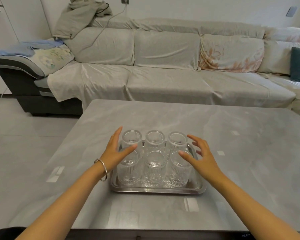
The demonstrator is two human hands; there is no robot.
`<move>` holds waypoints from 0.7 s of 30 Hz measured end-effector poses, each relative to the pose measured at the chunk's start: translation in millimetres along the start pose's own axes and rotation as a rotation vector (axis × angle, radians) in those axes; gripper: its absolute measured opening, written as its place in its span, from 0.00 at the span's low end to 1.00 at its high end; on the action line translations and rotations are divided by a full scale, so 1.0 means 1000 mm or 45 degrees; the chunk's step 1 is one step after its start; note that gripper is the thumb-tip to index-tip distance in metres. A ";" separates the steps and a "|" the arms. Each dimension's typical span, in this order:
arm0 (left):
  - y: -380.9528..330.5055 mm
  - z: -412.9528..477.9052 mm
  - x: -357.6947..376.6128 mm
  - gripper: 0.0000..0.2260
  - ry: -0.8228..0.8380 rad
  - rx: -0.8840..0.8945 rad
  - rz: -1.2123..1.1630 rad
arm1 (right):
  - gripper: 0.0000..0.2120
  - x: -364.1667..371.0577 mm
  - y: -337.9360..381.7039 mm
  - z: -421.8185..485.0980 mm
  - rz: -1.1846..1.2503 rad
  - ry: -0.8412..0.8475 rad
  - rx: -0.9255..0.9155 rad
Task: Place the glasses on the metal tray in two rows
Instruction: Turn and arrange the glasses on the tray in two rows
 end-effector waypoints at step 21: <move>0.020 -0.002 0.017 0.41 0.142 -0.198 -0.432 | 0.26 0.022 -0.020 0.012 0.162 0.251 0.214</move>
Point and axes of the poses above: each hand's wrist, its own z-axis towards the middle knuckle, its own x-axis out of the palm, y = z × x, the point moved 3 cm from there along z, towards the middle knuckle
